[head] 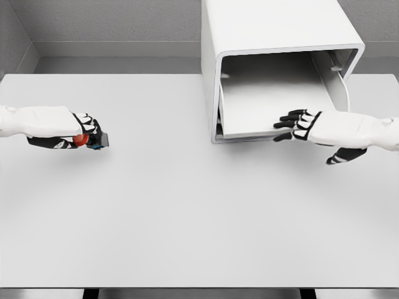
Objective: Slide open multi-storey tabletop storage cabinets and put open load switch and slide close multi-storey tabletop storage cabinets
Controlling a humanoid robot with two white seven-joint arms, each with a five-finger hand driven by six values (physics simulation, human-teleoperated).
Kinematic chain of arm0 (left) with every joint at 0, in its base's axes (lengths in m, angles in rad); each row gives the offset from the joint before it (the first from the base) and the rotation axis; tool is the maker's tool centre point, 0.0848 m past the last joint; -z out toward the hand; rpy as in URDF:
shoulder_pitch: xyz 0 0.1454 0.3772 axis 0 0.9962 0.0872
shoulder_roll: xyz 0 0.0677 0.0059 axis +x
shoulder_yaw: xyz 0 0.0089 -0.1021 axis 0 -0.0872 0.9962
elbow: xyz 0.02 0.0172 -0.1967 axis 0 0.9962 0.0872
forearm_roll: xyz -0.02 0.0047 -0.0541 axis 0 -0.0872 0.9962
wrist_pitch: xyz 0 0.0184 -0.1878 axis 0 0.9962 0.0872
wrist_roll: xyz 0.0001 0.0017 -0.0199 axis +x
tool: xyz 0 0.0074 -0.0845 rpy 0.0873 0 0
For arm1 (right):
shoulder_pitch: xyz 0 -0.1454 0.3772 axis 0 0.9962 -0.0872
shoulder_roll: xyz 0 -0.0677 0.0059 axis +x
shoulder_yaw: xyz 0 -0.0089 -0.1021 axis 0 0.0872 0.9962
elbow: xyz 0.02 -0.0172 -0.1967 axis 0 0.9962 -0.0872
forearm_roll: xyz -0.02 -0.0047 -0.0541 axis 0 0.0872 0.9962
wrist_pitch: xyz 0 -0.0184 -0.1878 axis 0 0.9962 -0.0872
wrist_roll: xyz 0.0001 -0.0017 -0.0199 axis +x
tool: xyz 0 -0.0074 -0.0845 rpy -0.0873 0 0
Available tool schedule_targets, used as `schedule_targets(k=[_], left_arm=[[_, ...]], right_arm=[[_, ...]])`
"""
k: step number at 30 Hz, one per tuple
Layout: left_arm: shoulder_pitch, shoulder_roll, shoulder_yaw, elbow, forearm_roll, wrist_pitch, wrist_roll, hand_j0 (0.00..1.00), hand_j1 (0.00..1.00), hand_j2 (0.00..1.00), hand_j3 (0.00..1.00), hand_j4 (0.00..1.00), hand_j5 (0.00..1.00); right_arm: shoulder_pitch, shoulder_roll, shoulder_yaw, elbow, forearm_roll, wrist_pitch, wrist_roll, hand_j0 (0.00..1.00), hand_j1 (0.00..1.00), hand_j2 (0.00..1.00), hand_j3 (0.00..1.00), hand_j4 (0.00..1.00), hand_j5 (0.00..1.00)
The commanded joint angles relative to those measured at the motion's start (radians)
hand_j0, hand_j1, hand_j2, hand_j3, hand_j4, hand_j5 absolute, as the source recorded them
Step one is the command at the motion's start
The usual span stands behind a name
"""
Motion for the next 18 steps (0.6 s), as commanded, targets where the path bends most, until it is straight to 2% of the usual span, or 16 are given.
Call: schedule_targets(k=[1, 6, 10, 18], left_arm=[[0.0, 0.002, 0.002, -0.006, 0.013, 0.003, 0.001, 0.35, 0.35, 0.35, 0.35, 0.35, 0.35], [0.0, 0.013, 0.0, -0.018, 0.02, 0.003, 0.001, 0.35, 0.35, 0.35, 0.35, 0.35, 0.35], [0.002, 0.029, -0.002, -0.053, 0.031, 0.003, 0.001, 0.35, 0.35, 0.35, 0.35, 0.35, 0.35], [0.002, 0.035, -0.003, -0.073, 0.047, 0.003, 0.001, 0.35, 0.35, 0.35, 0.35, 0.35, 0.35]], right_arm=[[0.0, -0.008, -0.012, -0.006, 0.002, -0.001, 0.001, 1.0, 1.0, 1.0, 1.0, 1.0, 1.0], [0.0, -0.007, -0.024, -0.029, -0.004, -0.001, 0.001, 1.0, 1.0, 1.0, 1.0, 1.0, 1.0], [0.0, -0.008, -0.026, -0.032, -0.007, -0.001, 0.001, 1.0, 1.0, 1.0, 1.0, 1.0, 1.0], [0.008, -0.008, -0.049, -0.032, -0.039, -0.001, 0.001, 1.0, 1.0, 1.0, 1.0, 1.0, 1.0]])
